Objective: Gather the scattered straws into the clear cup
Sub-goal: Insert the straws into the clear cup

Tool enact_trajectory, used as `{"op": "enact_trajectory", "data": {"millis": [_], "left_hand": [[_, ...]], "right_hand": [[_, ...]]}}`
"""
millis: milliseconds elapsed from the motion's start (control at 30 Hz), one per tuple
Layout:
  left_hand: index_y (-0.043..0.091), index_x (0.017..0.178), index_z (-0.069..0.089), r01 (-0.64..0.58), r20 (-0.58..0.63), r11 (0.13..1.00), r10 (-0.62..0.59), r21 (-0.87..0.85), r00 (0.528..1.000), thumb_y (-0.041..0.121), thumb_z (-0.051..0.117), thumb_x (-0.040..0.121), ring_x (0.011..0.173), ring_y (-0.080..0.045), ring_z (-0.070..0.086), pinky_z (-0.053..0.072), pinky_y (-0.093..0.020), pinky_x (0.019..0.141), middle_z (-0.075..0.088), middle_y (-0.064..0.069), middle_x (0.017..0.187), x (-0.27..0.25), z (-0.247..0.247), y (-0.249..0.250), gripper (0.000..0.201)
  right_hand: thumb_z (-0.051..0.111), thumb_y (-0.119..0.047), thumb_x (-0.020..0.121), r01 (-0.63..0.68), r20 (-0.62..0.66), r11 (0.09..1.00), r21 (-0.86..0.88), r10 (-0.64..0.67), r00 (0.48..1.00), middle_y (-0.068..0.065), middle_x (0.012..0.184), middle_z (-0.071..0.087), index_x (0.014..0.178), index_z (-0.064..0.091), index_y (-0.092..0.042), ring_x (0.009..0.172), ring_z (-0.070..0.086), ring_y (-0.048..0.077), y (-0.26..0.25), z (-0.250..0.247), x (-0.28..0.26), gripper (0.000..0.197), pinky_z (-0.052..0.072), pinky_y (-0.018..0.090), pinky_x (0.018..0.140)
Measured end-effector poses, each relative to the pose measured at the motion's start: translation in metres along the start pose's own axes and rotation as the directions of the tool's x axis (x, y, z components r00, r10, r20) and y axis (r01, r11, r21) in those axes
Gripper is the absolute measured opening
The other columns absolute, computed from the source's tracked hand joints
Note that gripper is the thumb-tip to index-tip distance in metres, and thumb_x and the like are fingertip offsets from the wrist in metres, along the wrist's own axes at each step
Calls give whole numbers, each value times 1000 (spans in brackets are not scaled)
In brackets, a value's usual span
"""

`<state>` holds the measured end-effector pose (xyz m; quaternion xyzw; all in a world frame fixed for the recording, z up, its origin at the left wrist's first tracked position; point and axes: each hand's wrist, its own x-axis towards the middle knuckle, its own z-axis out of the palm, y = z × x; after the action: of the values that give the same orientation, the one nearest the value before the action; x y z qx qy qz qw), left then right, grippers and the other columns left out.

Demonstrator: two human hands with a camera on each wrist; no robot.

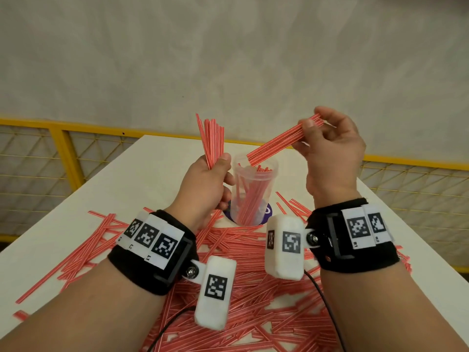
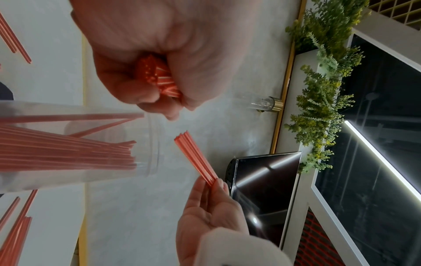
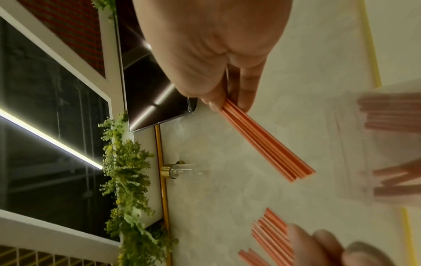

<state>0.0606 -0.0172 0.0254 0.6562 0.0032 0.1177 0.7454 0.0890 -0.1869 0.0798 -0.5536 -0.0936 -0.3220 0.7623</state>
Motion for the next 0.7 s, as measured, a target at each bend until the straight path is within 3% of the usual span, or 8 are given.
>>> {"op": "enact_trajectory", "data": {"millis": [67,167,233,367,467,567,633,700], "left_hand": [[17,91,53,9,9,1000,-9,16,1000,38,51,99,40,-10,40,33,-22,36,52,3,62,0,1,-2,22],[16,90,51,19,33,1000,-19,8,999,37,51,99,40,-10,33,29,-21,36,47,7,56,-2,4,-2,23],[15,90,51,24,35,1000,-25,6,999,37,51,99,40,-10,32,27,-20,36,46,7,55,-3,4,-1,24],[14,89,51,32,50,999,-32,12,998,37,51,99,39,-10,32,27,-19,36,46,8,53,-4,5,0,25],[13,91,52,30,72,999,-32,26,997,38,51,99,39,-8,34,28,-20,37,48,10,51,-5,5,0,26],[12,97,53,32,83,999,-34,22,996,42,52,97,39,-8,34,28,-20,37,49,9,53,-6,5,0,30],[13,101,51,36,97,999,-36,1,995,45,51,96,40,-8,34,28,-19,37,51,8,56,-6,5,1,32],[16,104,51,39,110,999,-36,-20,993,44,49,98,40,-8,35,28,-19,36,54,8,57,-7,6,1,29]], "right_hand": [[65,-2,88,100,-24,992,-84,-102,994,-4,67,59,96,63,-23,68,64,9,6,-1,0,23,57,31,63],[65,-5,87,207,53,939,-275,-200,978,-4,71,56,97,64,-29,71,60,14,16,-2,-1,27,57,45,73],[65,-5,87,250,143,892,-378,-210,967,-9,71,55,100,66,-29,70,58,13,21,-2,-2,27,56,40,76],[64,-10,88,310,297,779,-545,-167,940,-19,71,55,109,68,-23,66,54,-2,30,0,-5,25,46,16,71],[59,-13,93,331,414,672,-662,-41,909,-15,82,64,114,68,-20,79,60,8,31,0,-9,24,47,24,78],[49,-19,98,344,475,546,-764,116,872,-1,112,69,117,68,-19,104,61,17,32,1,-11,26,45,27,89],[45,-21,100,324,456,523,-788,144,878,2,124,64,121,65,-19,114,56,21,31,2,-10,29,43,32,96],[45,-20,100,330,446,546,-770,90,890,3,124,63,120,65,-18,117,53,22,26,3,-9,29,41,28,95]]}}
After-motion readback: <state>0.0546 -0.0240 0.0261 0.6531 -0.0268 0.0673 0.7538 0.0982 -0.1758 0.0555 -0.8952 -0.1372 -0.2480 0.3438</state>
